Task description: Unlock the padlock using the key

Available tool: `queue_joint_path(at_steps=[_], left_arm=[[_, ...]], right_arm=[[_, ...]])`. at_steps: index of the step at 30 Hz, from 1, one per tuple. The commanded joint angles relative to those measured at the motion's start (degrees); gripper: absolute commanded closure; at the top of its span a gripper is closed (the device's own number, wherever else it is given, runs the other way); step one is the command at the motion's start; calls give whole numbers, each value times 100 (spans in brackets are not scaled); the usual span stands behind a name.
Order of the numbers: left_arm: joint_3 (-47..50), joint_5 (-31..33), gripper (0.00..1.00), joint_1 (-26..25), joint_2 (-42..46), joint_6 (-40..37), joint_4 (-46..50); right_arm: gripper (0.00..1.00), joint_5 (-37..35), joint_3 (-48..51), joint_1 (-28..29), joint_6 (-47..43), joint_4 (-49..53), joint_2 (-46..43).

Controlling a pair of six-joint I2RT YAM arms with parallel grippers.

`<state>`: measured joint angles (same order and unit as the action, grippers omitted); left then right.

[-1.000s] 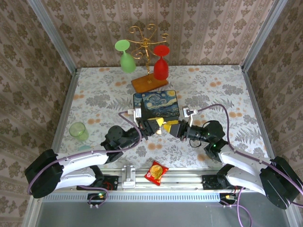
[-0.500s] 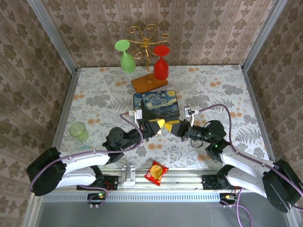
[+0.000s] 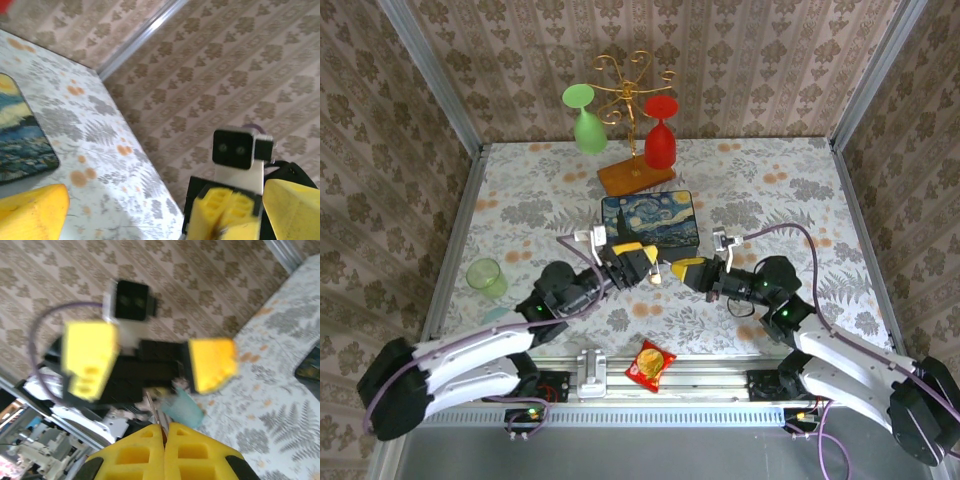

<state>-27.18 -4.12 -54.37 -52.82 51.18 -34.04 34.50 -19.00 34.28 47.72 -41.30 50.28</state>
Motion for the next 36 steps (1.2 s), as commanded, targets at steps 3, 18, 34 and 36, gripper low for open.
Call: queue_joint_path(at_steps=[3,18,34,36], left_arm=[[-882,535,0,261,185,-1201,2961],[-572,-38,11,541,-2249,-1740,1811],[-710,-660,33,767,-4072,-1569,197],[-679,-677,37,761,-4103,-1488,96]], right_arm=[[100,-453,49,-169,-559,1579,-45],[100,-1586,-12,-642,-527,3031,500],[100,-1558,333,-701,-581,3136,129],[100,-1556,360,-712,-572,3126,118]])
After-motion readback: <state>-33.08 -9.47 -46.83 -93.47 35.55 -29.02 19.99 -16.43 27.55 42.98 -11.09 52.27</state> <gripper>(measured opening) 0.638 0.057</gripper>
